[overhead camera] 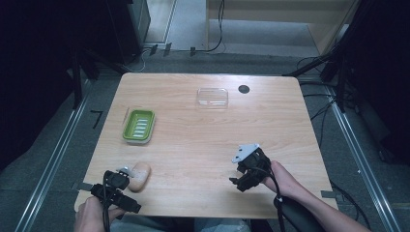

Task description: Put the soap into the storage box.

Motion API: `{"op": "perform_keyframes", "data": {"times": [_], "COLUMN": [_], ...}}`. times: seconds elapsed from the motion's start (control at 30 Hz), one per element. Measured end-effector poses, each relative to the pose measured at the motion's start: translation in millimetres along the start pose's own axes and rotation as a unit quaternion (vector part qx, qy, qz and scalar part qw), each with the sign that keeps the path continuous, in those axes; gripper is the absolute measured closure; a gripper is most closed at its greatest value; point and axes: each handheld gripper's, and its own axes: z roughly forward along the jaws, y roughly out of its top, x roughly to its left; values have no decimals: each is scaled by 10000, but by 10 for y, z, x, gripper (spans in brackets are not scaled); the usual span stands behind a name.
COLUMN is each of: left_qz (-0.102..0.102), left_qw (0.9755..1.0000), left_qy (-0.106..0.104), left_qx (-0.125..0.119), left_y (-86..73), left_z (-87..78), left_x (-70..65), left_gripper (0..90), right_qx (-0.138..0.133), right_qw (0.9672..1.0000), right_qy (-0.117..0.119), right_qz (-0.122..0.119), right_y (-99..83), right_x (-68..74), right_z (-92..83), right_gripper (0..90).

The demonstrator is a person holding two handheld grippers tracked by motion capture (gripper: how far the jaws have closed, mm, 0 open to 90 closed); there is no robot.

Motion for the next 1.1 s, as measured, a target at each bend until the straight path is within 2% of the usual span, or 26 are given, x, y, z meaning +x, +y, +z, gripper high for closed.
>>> {"op": "perform_keyframes", "data": {"times": [0.3, 0.53, 0.83, 1.1], "left_qz": [143, 150, 194, 146], "left_qw": [9999, 9998, 9998, 9998], "left_qy": [7, 49, -11, -6], "left_qx": [-60, -82, -61, -110], "left_y": [121, 206, 335, 477], "left_z": [-83, -123, -149, -171], "left_x": [-35, -11, 35, 72], "left_gripper": [0, 0, 0, 0], "right_qx": [26, -1, 11, 23], "right_qw": [10000, 10000, 10000, 10000], "right_qy": [-20, -7, -16, -15], "right_qz": [-34, -37, -18, -22], "right_y": [-4, -6, -4, -4], "right_x": [1, -4, -2, -2], "right_z": [-1, -3, -2, 0], "right_gripper": [141, 140, 140, 141]}}
